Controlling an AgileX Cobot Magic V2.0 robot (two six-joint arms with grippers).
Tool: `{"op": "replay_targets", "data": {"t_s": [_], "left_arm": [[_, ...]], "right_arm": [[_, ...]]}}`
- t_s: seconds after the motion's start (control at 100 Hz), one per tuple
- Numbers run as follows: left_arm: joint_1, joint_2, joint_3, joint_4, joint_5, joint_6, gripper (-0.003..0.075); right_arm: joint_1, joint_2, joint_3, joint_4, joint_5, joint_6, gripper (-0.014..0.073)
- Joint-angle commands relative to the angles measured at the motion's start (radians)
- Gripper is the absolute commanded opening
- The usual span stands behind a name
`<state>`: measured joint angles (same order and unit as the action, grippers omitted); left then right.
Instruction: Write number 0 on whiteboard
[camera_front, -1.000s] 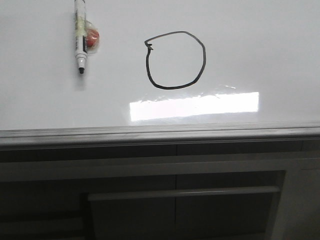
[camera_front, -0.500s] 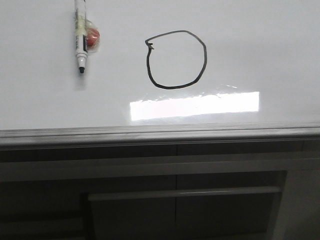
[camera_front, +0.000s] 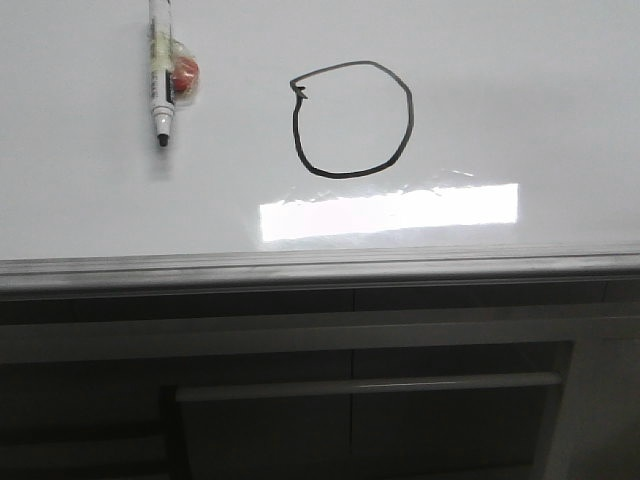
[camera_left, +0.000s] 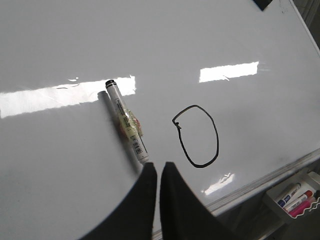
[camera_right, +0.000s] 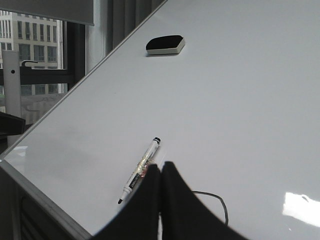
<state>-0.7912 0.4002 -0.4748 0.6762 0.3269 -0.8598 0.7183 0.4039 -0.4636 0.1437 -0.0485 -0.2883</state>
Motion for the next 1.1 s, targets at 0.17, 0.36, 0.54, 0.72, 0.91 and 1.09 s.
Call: {"op": "replay_targets", "data": {"t_s": [0.17, 0.36, 0.54, 0.72, 0.91, 1.09], "left_arm": [[0.006, 0.009, 0.025, 0.054, -0.069, 0.064, -0.0020], [0.118, 0.009, 0.121, -0.169, -0.248, 0.456, -0.0020], [0.260, -0.009, 0.219, -0.245, -0.432, 0.512, -0.0020], [0.379, -0.113, 0.344, -0.360, -0.533, 0.564, -0.0020], [0.482, -0.288, 0.465, -0.481, -0.530, 0.614, -0.0020], [0.603, -0.435, 0.512, -0.642, -0.405, 0.640, -0.0020]], "right_arm": [[-0.008, 0.005, -0.026, -0.001, -0.084, 0.000, -0.0069], [-0.008, 0.005, -0.026, -0.001, -0.084, 0.000, -0.0069], [-0.008, 0.005, -0.026, -0.001, -0.084, 0.000, -0.0069], [-0.008, 0.005, -0.026, -0.001, -0.084, 0.000, -0.0069], [-0.008, 0.005, -0.026, -0.001, -0.084, 0.000, -0.0069], [-0.008, 0.005, -0.026, -0.001, -0.084, 0.000, -0.0069]]}}
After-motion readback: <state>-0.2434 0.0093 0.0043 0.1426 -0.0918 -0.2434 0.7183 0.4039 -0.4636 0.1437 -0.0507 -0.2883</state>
